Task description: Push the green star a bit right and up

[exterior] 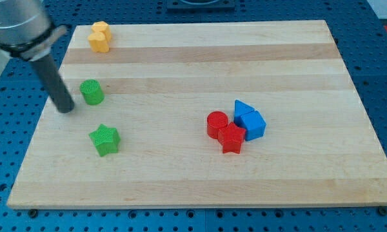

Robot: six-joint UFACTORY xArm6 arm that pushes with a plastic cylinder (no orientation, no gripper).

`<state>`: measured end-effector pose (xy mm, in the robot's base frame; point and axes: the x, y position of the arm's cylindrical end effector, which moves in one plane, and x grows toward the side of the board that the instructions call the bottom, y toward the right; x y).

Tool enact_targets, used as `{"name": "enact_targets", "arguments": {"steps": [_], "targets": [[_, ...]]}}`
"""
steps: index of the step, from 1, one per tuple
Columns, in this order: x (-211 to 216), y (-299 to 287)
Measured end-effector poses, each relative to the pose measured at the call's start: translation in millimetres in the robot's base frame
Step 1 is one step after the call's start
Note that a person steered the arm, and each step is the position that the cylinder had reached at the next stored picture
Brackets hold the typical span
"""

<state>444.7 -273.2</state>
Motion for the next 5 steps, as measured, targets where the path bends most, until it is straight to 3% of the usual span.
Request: {"name": "enact_targets", "arguments": {"steps": [2,5], "targets": [[53,1],[94,133]]}}
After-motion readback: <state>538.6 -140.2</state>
